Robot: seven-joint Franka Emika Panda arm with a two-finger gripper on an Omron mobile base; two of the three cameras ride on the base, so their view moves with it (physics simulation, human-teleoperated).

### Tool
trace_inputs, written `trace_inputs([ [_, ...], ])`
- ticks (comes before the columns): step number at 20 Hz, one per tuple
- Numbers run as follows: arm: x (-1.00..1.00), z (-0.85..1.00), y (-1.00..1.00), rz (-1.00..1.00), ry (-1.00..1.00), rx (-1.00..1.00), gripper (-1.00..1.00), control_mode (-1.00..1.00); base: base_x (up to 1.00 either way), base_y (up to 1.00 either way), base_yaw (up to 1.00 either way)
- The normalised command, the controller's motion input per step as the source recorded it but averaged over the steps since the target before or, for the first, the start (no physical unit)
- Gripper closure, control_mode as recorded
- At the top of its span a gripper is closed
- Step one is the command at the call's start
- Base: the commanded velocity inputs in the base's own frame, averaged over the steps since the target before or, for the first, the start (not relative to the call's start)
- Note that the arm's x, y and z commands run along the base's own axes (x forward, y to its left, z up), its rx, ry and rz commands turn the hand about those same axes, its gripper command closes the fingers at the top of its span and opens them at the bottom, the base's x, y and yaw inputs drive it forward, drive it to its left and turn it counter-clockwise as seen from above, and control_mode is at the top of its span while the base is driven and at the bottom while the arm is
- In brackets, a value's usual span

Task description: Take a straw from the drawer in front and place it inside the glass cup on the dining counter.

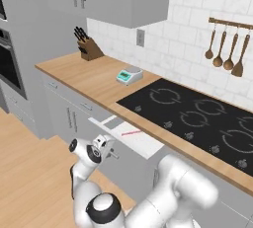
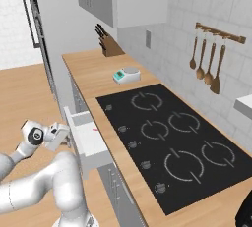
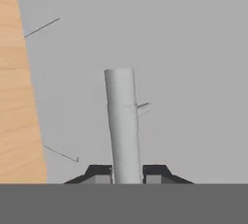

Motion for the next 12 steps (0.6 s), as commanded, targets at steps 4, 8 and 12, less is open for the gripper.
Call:
trace_inputs([
  [4,-1.00,0.00,0.80,0.08,0.00,0.20,1.00,-1.00,0.00,0.00,0.00],
  [8,-0.96,0.03,0.86,0.09,0.07,0.21,1.00,-1.00,0.00,0.00,0.00],
  [12,-0.87,0.05,0.89,0.10,0.13,0.23,-1.00,-1.00,0.00,0.00,0.00],
])
